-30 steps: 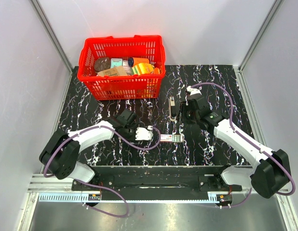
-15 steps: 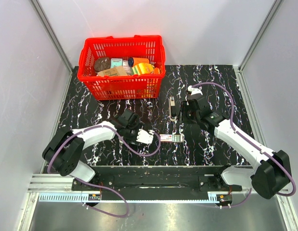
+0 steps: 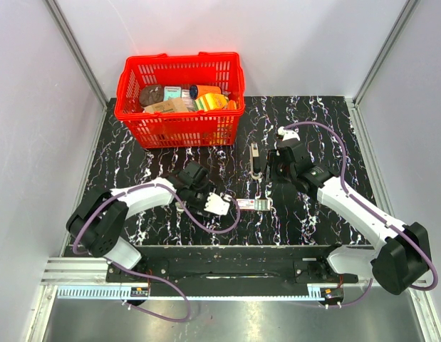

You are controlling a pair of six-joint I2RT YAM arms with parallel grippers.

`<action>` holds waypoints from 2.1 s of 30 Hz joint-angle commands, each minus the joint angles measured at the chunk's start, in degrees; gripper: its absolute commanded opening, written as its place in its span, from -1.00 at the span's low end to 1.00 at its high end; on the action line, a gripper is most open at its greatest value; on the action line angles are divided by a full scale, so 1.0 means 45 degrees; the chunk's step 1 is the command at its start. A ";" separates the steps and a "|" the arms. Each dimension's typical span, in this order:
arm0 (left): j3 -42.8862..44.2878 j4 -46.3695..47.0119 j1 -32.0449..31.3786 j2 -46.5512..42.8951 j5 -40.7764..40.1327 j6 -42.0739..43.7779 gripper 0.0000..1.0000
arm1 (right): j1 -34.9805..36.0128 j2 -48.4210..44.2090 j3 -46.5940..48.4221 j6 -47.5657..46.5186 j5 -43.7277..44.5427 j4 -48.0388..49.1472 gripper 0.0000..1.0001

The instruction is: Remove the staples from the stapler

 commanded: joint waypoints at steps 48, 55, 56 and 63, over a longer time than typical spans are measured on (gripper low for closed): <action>0.1937 -0.2739 -0.0331 0.2024 -0.0301 -0.0969 -0.27 | 0.0040 -0.0521 0.0271 -0.0180 0.0645 -0.0097 -0.51; 0.1800 -0.2524 -0.0487 0.2063 -0.0554 -0.1067 -0.29 | 0.0040 -0.0384 0.0330 -0.0180 0.0625 -0.0116 -0.65; 0.1819 -0.2505 -0.0487 0.2063 -0.0555 -0.1067 -0.29 | 0.0040 -0.0345 0.0330 -0.0160 0.0606 -0.0116 -0.66; 0.1644 -0.2388 -0.0721 0.2063 -0.0477 -0.0989 -0.25 | 0.0040 -0.0443 0.0291 -0.0179 0.0625 -0.0116 -0.67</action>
